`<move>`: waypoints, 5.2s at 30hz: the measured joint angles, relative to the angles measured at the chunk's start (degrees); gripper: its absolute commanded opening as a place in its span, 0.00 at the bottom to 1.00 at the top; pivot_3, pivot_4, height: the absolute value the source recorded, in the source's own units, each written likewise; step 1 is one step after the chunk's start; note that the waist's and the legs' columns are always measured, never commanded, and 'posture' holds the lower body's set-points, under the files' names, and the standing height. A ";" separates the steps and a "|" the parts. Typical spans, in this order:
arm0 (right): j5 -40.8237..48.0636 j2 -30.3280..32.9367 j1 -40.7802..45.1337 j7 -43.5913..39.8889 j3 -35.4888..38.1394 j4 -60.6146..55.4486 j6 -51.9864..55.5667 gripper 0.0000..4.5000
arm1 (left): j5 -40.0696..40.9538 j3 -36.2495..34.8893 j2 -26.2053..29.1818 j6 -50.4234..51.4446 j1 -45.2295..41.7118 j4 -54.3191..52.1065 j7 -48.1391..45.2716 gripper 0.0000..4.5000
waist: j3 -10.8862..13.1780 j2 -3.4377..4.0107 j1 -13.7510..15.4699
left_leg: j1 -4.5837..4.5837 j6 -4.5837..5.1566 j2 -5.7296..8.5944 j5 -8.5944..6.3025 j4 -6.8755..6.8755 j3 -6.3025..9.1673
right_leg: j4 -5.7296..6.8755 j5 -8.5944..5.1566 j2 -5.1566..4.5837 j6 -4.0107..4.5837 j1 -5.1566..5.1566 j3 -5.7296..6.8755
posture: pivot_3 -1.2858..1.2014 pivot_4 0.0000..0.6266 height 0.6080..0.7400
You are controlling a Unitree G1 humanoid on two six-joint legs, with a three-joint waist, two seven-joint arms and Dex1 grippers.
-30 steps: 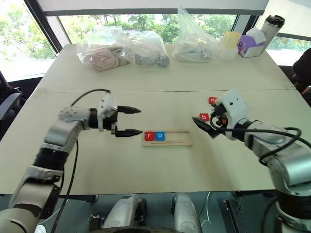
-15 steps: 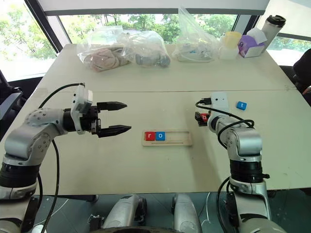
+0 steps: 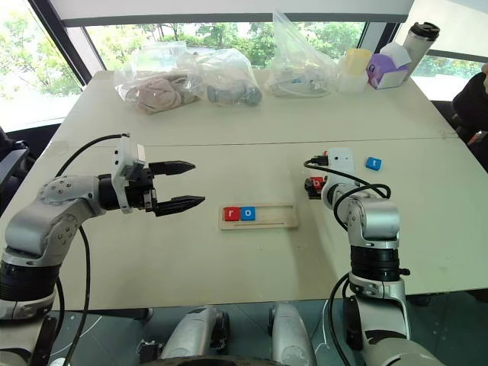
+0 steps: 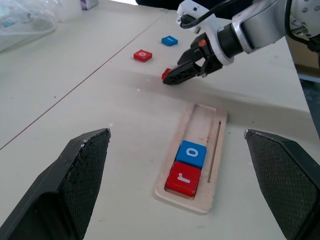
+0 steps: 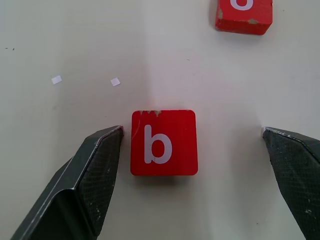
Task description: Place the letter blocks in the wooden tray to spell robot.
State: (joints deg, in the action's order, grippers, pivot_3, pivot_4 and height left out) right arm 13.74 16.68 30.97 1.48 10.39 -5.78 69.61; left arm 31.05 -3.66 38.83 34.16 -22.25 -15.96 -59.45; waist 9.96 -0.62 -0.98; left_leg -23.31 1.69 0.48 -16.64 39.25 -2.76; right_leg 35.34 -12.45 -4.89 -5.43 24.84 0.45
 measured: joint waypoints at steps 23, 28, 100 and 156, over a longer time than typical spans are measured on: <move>9.14 6.12 -11.25 -4.99 3.50 -28.52 22.46 0.26 | 0.38 0.91 0.22 -2.23 1.39 0.31 -0.34 1.00 | 0.01 0.03 0.25 | -0.05 0.00 -0.01 -0.01 -0.07 0.01 | -0.09 -0.09 -0.04 0.15 0.05 -0.01 | 0.52 0.24 1.00; 13.77 1.01 -17.59 1.28 6.56 -33.39 22.47 0.26 | 0.06 2.56 -0.80 -3.31 1.40 0.67 -0.32 1.00 | 0.01 0.03 0.15 | -0.02 -0.02 -0.03 0.01 -0.06 0.00 | -0.05 -0.09 0.00 0.15 0.05 -0.03 | 0.52 0.24 1.00; -9.22 40.58 -3.42 -78.00 -23.64 18.46 -55.35 0.71 | -2.22 4.56 0.12 -7.02 1.93 -0.02 2.09 1.00 | 0.12 0.06 0.38 | 0.04 -0.02 -0.06 -0.03 -0.01 -0.15 | -0.13 -0.15 -0.25 0.09 0.02 -0.19 | 0.52 0.24 1.00; -15.91 20.69 16.40 -81.00 -38.76 17.15 -45.15 0.25 | -10.57 8.95 7.20 -18.84 5.25 -0.13 -9.63 1.00 | 0.13 0.11 0.21 | -0.07 -0.10 0.00 0.03 -0.06 -0.12 | 0.06 0.04 -0.13 0.12 0.23 -0.04 | 0.52 0.24 1.00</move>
State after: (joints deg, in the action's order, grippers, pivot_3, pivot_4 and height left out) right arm -2.16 37.37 47.36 -79.51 -28.37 11.37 24.47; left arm 20.49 5.29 46.03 15.32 -17.00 -16.09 -69.09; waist 10.10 -0.51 -0.77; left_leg -23.38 1.59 0.48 -16.60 39.19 -2.88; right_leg 35.41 -12.41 -5.01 -5.31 25.07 0.41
